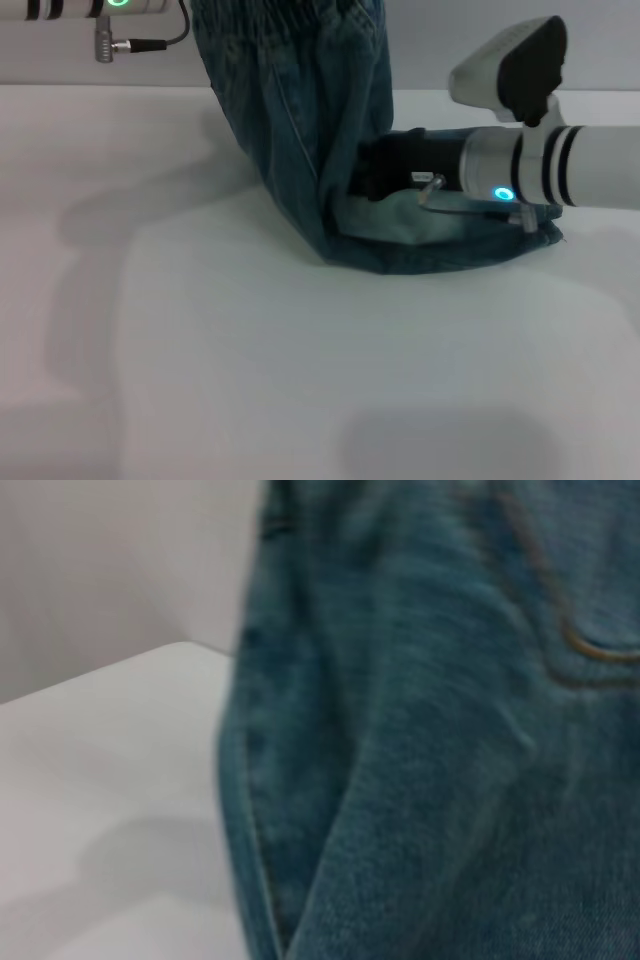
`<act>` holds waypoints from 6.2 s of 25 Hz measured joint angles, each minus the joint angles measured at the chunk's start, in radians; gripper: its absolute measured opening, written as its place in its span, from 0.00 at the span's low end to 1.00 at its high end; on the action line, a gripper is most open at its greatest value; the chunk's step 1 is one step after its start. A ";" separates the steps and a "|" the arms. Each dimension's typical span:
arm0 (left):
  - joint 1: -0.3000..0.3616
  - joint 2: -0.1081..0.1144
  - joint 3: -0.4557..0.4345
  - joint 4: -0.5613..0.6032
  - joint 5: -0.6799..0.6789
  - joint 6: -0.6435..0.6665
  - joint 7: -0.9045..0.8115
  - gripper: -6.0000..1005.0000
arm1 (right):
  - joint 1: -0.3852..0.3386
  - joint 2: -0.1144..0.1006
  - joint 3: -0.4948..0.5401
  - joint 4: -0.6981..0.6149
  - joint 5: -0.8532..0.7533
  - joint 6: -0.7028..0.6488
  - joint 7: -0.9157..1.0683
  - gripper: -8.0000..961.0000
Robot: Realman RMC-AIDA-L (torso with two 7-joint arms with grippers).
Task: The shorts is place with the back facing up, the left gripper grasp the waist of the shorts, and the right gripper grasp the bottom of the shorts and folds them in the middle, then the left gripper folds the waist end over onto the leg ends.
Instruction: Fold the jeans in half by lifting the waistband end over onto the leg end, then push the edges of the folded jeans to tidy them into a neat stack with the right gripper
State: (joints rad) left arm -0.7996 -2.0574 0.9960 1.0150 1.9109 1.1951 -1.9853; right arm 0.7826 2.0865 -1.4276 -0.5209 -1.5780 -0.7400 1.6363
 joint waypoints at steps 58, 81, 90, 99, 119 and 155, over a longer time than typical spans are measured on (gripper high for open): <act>0.047 -0.010 0.347 -0.061 -0.227 -0.208 0.063 0.11 | -0.336 -0.014 0.395 -0.265 0.209 -0.047 -0.180 0.56; 0.074 -0.008 0.446 -0.080 -0.434 -0.334 0.176 0.43 | -0.285 -0.017 0.403 -0.203 0.210 -0.038 -0.184 0.56; 0.234 -0.005 0.275 -0.088 -0.762 -0.262 0.459 0.78 | -0.273 -0.040 0.389 -0.221 0.192 -0.268 -0.150 0.56; 0.393 -0.002 0.195 -0.117 -1.013 -0.108 0.668 0.84 | -0.070 -0.107 0.383 -0.281 -0.165 -0.676 0.186 0.56; 0.424 -0.001 0.124 -0.269 -1.066 -0.032 0.777 0.84 | 0.293 0.000 -0.016 -0.120 -0.573 -0.580 0.554 0.56; 0.352 -0.002 0.124 -0.350 -1.069 -0.095 0.831 0.84 | 0.306 0.004 -0.263 -0.062 -0.478 -0.261 0.608 0.56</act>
State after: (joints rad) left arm -0.4471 -2.0593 1.1201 0.6653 0.8421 1.0998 -1.1541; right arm 1.0889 2.0907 -1.6907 -0.5832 -2.0563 -1.0015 2.2445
